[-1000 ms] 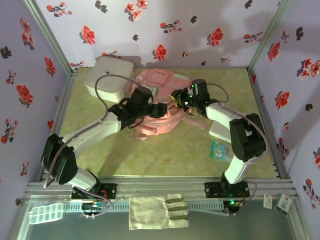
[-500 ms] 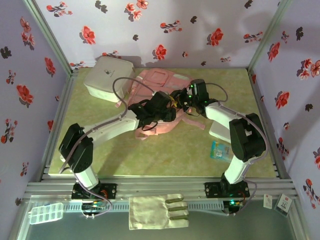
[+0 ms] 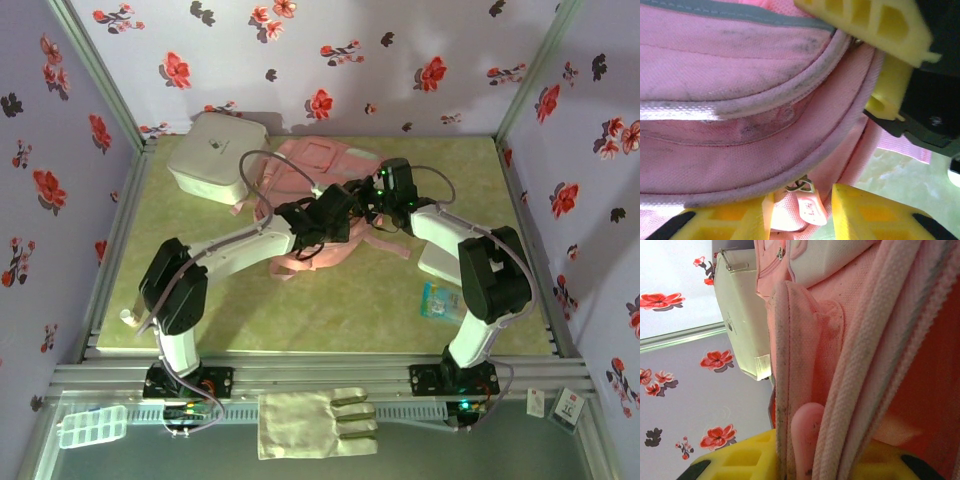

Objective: Pack the student bag
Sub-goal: Unzip the student bag at the center of the table.

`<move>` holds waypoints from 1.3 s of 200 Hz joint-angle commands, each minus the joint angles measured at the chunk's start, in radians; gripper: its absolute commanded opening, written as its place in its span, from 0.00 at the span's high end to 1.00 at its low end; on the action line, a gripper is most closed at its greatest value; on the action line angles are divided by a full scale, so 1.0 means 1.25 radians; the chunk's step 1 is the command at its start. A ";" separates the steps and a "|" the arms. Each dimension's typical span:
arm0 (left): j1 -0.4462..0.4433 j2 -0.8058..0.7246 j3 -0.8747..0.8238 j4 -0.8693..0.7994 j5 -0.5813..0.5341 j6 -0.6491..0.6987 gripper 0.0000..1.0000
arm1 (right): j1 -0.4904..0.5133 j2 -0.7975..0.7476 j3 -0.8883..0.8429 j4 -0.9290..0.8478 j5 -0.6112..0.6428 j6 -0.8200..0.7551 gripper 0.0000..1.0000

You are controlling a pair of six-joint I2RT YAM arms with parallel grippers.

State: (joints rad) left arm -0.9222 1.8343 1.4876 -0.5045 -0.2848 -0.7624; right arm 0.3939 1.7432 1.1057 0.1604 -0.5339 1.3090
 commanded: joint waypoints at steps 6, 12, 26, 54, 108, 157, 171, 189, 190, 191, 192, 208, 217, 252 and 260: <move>0.000 0.025 0.020 -0.038 -0.063 -0.027 0.70 | 0.011 -0.017 0.008 0.077 -0.022 -0.010 0.72; -0.001 0.023 0.017 -0.038 -0.064 -0.029 0.71 | 0.011 -0.017 0.006 0.077 -0.022 -0.010 0.72; -0.003 0.014 0.009 -0.031 -0.064 -0.034 0.75 | 0.012 -0.017 0.006 0.075 -0.022 -0.013 0.72; -0.006 -0.010 -0.013 -0.013 -0.068 -0.047 0.83 | 0.012 -0.014 0.013 0.064 -0.021 -0.022 0.73; -0.006 -0.034 -0.042 -0.005 -0.075 -0.052 0.89 | 0.011 -0.017 0.015 0.048 -0.009 -0.038 0.76; 0.006 -0.083 -0.080 -0.003 -0.077 -0.029 1.00 | 0.005 -0.018 -0.002 0.044 0.043 -0.048 0.83; 0.019 -0.120 -0.119 0.018 -0.059 -0.015 1.00 | -0.002 -0.022 -0.010 0.033 0.066 -0.054 0.85; 0.053 -0.163 -0.182 0.091 0.058 0.045 1.00 | -0.015 -0.028 -0.018 0.023 0.086 -0.069 0.88; 0.055 -0.165 -0.186 0.093 0.065 0.047 1.00 | -0.017 -0.028 -0.017 0.022 0.087 -0.071 0.89; 0.057 -0.167 -0.188 0.096 0.072 0.052 1.00 | -0.017 -0.028 -0.018 0.020 0.088 -0.071 0.89; 0.059 -0.169 -0.191 0.098 0.076 0.058 1.00 | -0.018 -0.028 -0.018 0.019 0.088 -0.073 0.89; 0.082 -0.196 -0.226 0.109 0.142 0.110 1.00 | -0.030 -0.035 -0.019 0.004 0.100 -0.091 0.91; 0.093 -0.210 -0.250 0.112 0.152 0.132 1.00 | -0.038 -0.040 -0.024 -0.005 0.106 -0.100 0.91; 0.152 -0.264 -0.339 0.170 0.208 0.205 1.00 | -0.062 -0.067 -0.042 -0.037 0.142 -0.138 0.91; 0.158 -0.275 -0.347 0.186 0.224 0.222 1.00 | -0.061 -0.074 -0.042 -0.052 0.149 -0.149 0.91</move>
State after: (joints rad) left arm -0.7635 1.5623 1.1061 -0.2935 -0.0715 -0.5892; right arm 0.3668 1.7142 1.0599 0.1226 -0.4957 1.2068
